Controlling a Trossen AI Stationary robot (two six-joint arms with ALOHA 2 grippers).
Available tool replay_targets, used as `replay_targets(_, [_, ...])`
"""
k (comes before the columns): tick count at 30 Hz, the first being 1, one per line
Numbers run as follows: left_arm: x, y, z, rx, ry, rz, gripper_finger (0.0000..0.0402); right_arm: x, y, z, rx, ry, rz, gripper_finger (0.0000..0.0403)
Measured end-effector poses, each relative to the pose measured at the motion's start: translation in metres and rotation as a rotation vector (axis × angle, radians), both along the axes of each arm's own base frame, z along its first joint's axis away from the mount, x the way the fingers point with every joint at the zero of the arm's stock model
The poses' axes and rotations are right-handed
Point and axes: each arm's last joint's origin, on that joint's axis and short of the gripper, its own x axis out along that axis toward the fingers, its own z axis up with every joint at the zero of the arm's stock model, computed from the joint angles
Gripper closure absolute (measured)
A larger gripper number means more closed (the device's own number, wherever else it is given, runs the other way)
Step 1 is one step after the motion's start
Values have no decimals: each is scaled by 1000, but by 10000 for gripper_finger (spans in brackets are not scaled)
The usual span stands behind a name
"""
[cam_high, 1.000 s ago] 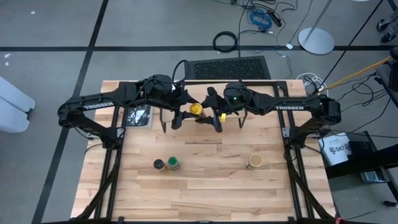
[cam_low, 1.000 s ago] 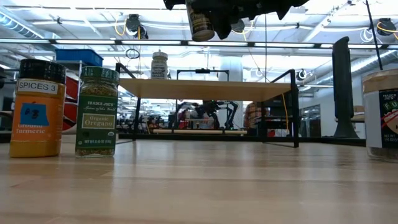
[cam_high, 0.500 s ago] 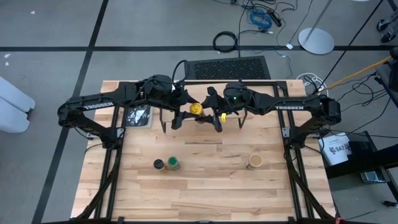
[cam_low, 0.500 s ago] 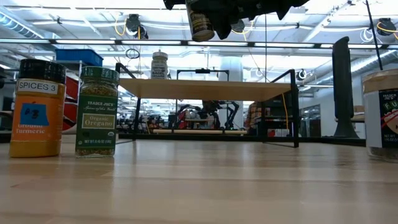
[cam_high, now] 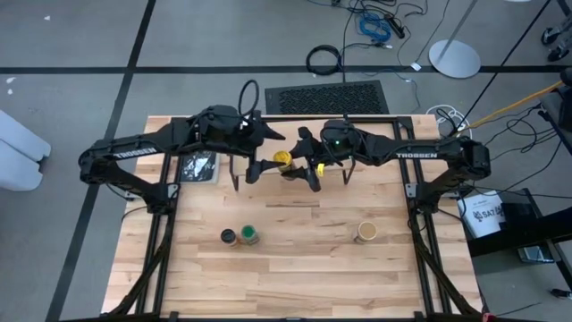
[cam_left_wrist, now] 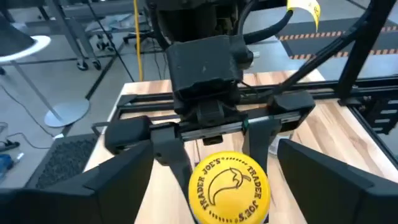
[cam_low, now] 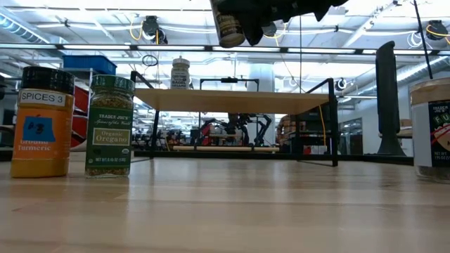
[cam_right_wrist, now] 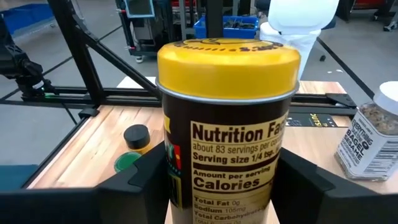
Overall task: Shelf spices
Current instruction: Remove the yellow seasoning bottle from the shelf
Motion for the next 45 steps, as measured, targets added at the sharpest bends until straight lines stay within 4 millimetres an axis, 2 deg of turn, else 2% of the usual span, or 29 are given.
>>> replay_targets(4, [-11, -2, 9, 11, -36, 2, 41, -10, 2, 7, 27, 24, -6, 196])
replay_targets(9, [-28, -6, 22, 33, -83, 19, 40, -34, 10, 20, 51, 88, -1, 195])
replay_targets(16, [-47, -13, 32, 55, -111, 9, 40, -72, 36, 43, 100, 124, 48, 195])
replay_targets(21, [-47, -20, 31, 51, -94, -22, 41, -88, 58, 46, 164, 210, 96, 195])
replay_targets(27, [-46, -31, 24, 24, -34, -47, 41, -102, 87, 37, 239, 384, 150, 195])
replay_targets(33, [-43, -43, 23, 17, -25, -44, 41, -110, 112, 25, 174, 473, 70, 195])
replay_targets(38, [-39, -52, 20, 4, -15, -32, 41, -111, 130, -10, 149, 485, -3, 195])
replay_targets(45, [-33, -62, 16, 22, 5, -20, 41, -114, 146, -62, 157, 398, -113, 195])
